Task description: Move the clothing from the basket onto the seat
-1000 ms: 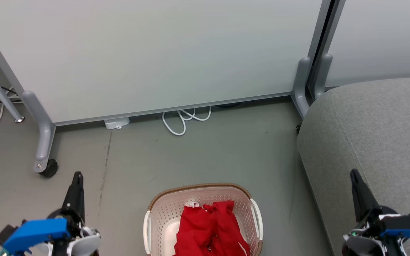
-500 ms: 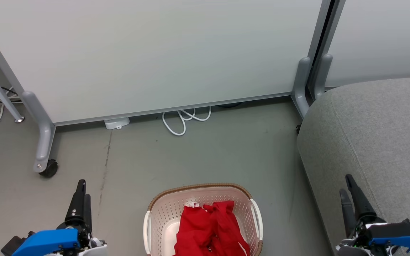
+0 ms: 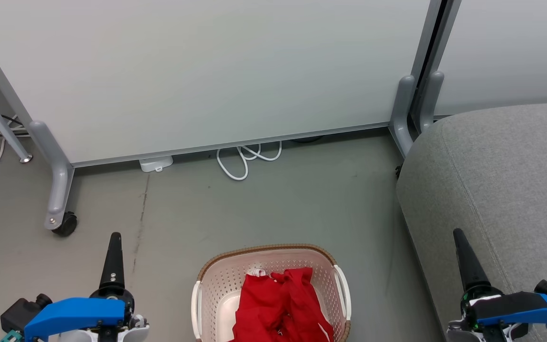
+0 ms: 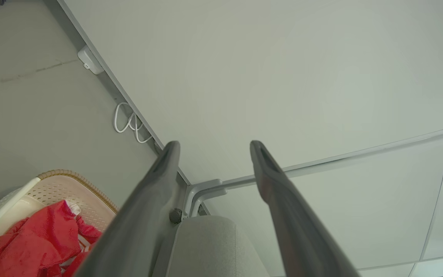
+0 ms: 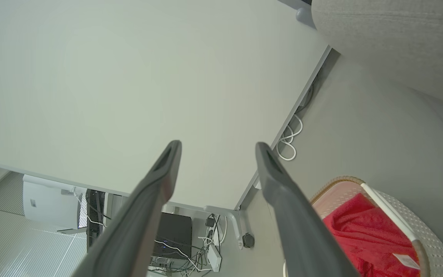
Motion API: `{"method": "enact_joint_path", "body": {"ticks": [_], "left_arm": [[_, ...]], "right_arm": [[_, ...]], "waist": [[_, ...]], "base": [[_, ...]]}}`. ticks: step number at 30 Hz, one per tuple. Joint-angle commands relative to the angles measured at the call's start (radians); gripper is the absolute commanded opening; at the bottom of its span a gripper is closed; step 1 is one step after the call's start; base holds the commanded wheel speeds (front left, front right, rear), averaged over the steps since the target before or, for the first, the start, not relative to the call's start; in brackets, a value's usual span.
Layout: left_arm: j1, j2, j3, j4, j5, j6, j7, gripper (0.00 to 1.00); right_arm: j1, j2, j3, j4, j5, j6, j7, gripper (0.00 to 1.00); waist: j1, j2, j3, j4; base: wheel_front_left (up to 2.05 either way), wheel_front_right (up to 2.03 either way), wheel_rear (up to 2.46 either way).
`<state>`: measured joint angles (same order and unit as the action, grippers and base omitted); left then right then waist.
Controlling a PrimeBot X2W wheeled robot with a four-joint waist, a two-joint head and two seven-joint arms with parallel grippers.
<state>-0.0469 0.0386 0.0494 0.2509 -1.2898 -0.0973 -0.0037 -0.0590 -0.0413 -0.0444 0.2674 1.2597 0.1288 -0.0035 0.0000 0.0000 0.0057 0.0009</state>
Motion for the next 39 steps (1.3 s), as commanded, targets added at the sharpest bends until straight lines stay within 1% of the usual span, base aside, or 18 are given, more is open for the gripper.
{"method": "enact_joint_path", "body": {"ticks": [1, 13, 20, 26, 39], "left_arm": [[-0.025, 0.008, -0.007, -0.022, 0.037, 0.004, -0.011, 1.0], [-0.017, 0.013, -0.041, -0.033, 0.33, 0.002, -0.056, 1.0], [-0.019, 0.024, -0.068, -0.034, 0.478, 0.009, -0.079, 1.0], [-0.022, 0.029, -0.083, -0.035, 0.572, 0.016, -0.098, 1.0], [-0.023, 0.034, -0.105, -0.037, 0.728, 0.017, -0.136, 1.0]], "right_arm": [[-0.026, -0.005, 0.003, -0.018, -0.039, 0.001, -0.011, 1.0], [-0.028, -0.007, 0.018, -0.01, -0.272, 0.001, -0.055, 1.0], [-0.031, -0.007, 0.031, -0.003, -0.368, 0.001, -0.08, 1.0], [-0.035, -0.008, 0.045, 0.004, -0.447, 0.002, -0.098, 1.0], [-0.036, -0.009, 0.063, 0.003, -0.601, 0.002, -0.127, 1.0]], "waist": [[0.0, 0.0, 0.0, 0.0], [0.0, 0.0, 0.0, 0.002], [0.0, 0.0, 0.0, 0.003], [0.0, 0.0, 0.001, 0.003], [0.0, 0.0, 0.002, 0.004]], "base": [[0.0, 0.0, 0.0], [0.0, 0.0, 0.0], [0.0, 0.0, 0.0], [0.0, 0.0, 0.0], [0.0, 0.0, 0.0]]}}
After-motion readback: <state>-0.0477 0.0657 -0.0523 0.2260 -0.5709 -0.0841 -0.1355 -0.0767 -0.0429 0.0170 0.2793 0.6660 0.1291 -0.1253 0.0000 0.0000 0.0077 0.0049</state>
